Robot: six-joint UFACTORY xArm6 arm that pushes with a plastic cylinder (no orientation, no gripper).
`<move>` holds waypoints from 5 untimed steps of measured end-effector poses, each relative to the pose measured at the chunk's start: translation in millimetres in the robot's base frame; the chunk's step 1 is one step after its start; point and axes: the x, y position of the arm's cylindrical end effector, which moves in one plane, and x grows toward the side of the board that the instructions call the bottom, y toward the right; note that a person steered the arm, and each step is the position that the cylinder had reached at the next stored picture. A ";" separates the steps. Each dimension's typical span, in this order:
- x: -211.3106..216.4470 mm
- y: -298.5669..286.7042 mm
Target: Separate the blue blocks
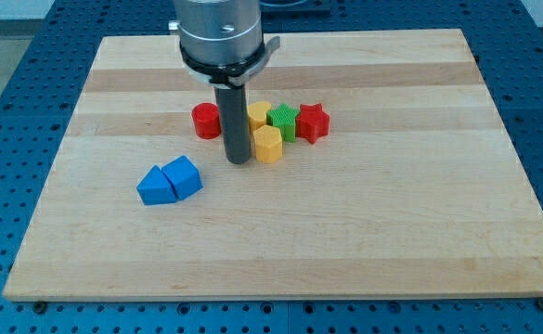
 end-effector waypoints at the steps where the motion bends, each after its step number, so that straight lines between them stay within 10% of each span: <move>1: 10.9 -26.2; 5: 24.0 101.9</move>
